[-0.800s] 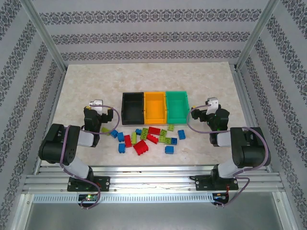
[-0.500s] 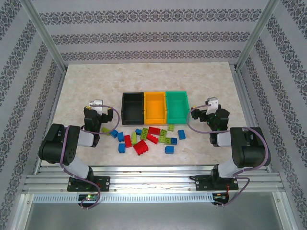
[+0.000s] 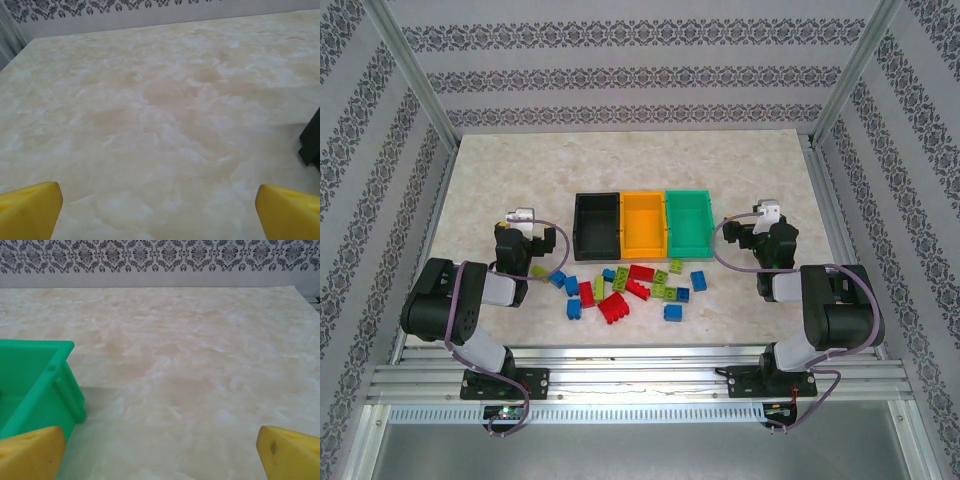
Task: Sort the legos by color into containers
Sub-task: Pick up the lego from the center of the table.
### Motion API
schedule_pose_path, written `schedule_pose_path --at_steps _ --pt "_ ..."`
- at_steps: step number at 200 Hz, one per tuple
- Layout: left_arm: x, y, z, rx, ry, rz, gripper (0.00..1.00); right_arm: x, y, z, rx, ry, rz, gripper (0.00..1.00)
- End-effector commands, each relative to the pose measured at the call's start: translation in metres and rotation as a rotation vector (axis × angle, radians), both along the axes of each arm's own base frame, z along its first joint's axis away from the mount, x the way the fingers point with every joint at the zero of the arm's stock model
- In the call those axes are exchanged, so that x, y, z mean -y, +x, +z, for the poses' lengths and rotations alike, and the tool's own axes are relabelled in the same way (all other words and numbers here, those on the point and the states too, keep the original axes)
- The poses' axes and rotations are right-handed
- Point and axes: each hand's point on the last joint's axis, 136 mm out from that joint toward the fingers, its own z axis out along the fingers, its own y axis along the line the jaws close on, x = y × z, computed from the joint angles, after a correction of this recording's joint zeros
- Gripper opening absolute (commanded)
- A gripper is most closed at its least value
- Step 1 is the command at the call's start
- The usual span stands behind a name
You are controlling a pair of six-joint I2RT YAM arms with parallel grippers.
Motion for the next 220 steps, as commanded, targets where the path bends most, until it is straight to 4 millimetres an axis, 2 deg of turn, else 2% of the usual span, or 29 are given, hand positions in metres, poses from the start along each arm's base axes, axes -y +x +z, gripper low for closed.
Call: schedule_pose_path --at_steps 1,15,125,151,167,183,201,220 --pt "-0.016 0.003 0.006 0.022 -0.019 0.09 0.99 0.0 0.005 0.004 0.008 0.007 -0.018 0.98" --pt "-0.02 0.002 0.007 0.026 -0.02 0.117 0.99 0.0 0.005 0.003 0.008 0.008 -0.021 0.98" --pt "-0.02 0.001 0.007 0.026 -0.019 0.117 1.0 0.006 0.005 0.005 0.008 -0.002 -0.065 0.98" --pt "-0.02 -0.003 0.016 0.036 -0.025 0.116 0.99 0.008 -0.006 0.03 0.048 -0.009 -0.086 0.98" --pt "-0.024 -0.008 0.029 0.067 -0.018 0.145 0.99 0.01 -0.015 0.05 0.071 -0.001 -0.101 0.98" --pt "-0.03 -0.015 0.043 0.089 -0.022 0.174 0.99 0.012 -0.024 0.063 0.047 0.087 -0.129 0.98" --pt "-0.032 -0.022 0.056 0.077 -0.052 0.196 0.99 0.002 -0.034 0.066 -0.044 0.255 -0.118 0.98" --pt "-0.036 -0.033 0.07 0.055 -0.16 0.253 0.99 -0.033 -0.044 0.067 -0.152 0.406 0.042 0.98"
